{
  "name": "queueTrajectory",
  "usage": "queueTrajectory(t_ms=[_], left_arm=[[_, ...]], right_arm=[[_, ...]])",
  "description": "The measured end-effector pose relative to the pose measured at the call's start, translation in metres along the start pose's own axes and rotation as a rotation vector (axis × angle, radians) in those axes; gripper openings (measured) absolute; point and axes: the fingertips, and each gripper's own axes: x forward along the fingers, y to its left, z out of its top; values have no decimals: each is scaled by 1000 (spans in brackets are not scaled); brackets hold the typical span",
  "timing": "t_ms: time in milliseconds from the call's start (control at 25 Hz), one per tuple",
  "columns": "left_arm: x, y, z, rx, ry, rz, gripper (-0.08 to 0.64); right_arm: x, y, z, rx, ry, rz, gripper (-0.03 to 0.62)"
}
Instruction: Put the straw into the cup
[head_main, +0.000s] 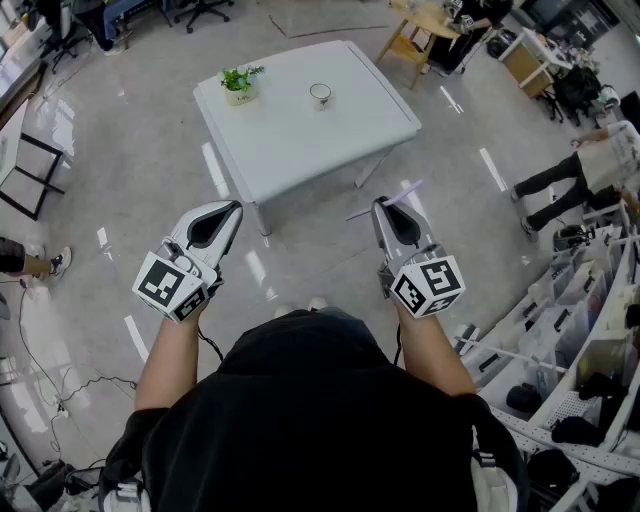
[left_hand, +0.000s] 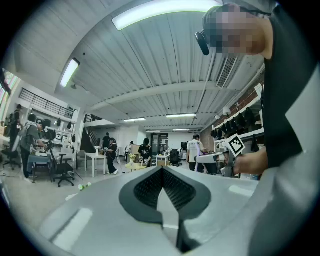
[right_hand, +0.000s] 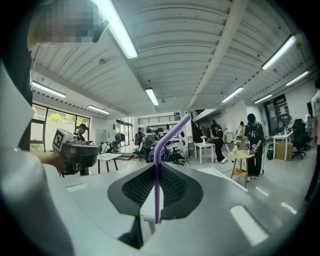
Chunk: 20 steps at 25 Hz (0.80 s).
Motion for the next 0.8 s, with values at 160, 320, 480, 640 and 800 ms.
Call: queueTrajectory(t_ms=[160,320,480,640,800], left_arm=[[-6,3,0,3,5,-1,0],[-10,2,-3,-1,8,1,0],[-10,-3,-3,-5,4,-5,0],[-8,-6,-1,-7,-4,-15,0],[-7,-1,-1,-34,-15,-19,0]], right_arm=[[3,4,0,21,-8,8,52],[2,9,3,48,-29,22,52],[-3,8,4,59,-37,19,52],[-6,3,3,64,-39,13,52],[-4,2,1,75,-41,10,52]])
